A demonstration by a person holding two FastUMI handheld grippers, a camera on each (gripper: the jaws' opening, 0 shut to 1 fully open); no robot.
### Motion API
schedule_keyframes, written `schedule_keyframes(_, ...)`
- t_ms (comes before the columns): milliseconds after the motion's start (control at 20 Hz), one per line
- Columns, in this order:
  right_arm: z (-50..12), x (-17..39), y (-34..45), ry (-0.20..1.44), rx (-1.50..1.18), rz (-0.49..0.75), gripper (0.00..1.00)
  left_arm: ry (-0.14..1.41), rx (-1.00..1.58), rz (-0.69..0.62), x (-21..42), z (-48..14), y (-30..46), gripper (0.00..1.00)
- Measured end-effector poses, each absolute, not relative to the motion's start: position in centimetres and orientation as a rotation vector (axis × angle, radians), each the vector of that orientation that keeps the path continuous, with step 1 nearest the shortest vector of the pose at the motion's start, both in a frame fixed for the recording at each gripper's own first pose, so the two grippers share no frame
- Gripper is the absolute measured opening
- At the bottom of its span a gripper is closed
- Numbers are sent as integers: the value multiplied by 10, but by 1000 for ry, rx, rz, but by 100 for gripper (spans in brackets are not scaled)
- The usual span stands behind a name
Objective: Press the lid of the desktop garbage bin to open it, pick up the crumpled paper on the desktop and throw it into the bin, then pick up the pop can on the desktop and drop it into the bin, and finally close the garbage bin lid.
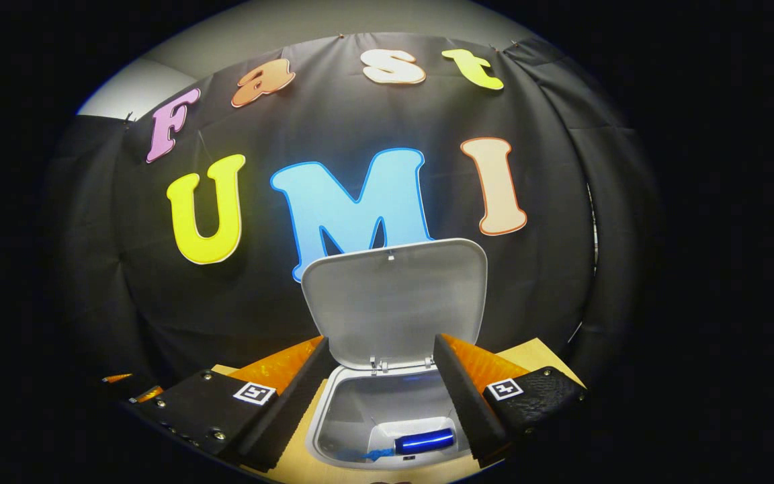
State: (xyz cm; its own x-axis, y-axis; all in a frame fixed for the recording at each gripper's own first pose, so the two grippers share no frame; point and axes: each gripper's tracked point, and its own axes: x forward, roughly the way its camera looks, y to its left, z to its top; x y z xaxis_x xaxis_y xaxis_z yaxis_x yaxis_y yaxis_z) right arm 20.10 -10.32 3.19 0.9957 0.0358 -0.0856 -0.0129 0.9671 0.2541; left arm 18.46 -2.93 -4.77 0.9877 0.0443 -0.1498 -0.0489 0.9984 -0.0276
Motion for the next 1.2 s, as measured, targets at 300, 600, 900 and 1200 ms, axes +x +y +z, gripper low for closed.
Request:
schedule_keyframes(300, 36, 202, -100, 74, 263, 40, 98, 156, -33, 48, 184, -51, -29, 95)
schedule_keyframes(600, 48, 211, -100, 44, 258, 45, 98, 166, -34, 55, 182, -53, -24, 95)
schedule_keyframes(900, 84, 226, -110, -46, 236, 31, 98, 192, -32, 52, 181, -62, -26, 100)
schedule_keyframes(1200, 129, 239, -124, -173, 161, -11, 98, 210, -33, 55, 180, -69, -28, 95)
